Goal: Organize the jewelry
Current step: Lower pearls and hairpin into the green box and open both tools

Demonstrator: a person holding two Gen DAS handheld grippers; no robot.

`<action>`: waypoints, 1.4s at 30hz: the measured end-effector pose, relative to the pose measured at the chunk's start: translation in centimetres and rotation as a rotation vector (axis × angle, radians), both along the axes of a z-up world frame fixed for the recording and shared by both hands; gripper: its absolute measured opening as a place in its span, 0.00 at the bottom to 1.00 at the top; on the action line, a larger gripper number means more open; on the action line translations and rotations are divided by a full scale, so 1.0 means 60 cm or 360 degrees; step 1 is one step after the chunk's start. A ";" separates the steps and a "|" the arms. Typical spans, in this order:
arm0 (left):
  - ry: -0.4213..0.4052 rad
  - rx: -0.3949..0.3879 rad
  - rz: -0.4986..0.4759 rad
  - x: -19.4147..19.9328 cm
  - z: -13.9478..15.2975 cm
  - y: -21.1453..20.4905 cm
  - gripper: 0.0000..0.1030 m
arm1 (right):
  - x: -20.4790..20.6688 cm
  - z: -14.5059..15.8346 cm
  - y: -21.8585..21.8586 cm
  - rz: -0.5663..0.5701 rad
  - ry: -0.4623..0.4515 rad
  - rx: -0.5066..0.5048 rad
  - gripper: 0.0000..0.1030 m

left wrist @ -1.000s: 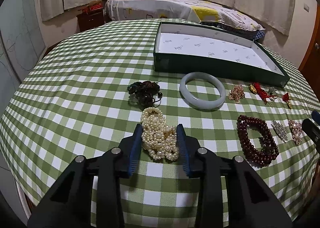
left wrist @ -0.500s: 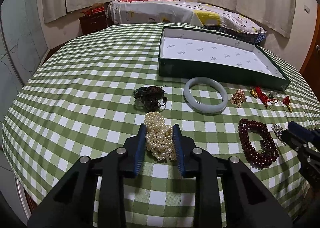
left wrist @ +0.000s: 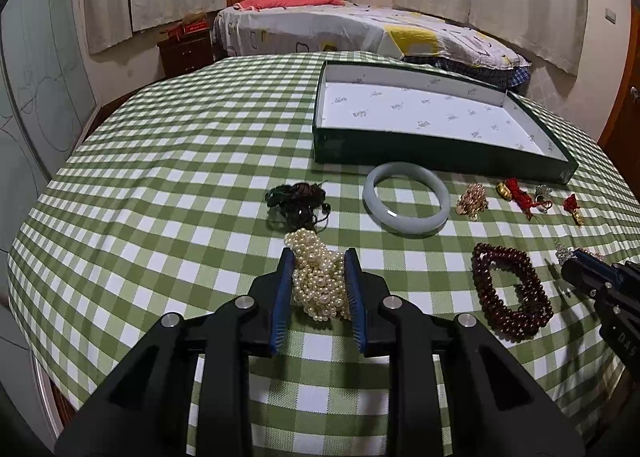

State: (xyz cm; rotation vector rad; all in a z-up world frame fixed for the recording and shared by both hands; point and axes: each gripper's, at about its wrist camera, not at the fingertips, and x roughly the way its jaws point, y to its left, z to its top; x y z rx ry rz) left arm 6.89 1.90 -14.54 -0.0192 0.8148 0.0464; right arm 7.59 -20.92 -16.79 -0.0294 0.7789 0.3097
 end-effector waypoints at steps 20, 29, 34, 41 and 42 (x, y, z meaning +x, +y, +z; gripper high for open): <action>-0.0166 -0.0078 -0.0167 0.211 0.083 -0.084 0.24 | 0.210 0.061 -0.085 -0.0288 -0.0119 0.0116 0.12; 0.0093 -0.0047 -0.0162 0.305 -0.009 -0.090 0.24 | 0.267 0.004 -0.086 -0.0314 0.0064 0.0058 0.12; 0.0079 -0.0022 -0.0180 0.309 -0.016 -0.094 0.25 | 0.268 0.001 -0.086 -0.0311 0.0062 0.0017 0.12; 0.0075 -0.0017 -0.0178 0.307 -0.021 -0.100 0.26 | 0.275 -0.002 -0.098 -0.0341 0.0086 0.0038 0.12; 0.0077 -0.0016 -0.0178 0.308 -0.021 -0.100 0.27 | 0.275 -0.001 -0.100 -0.0338 0.0084 0.0046 0.12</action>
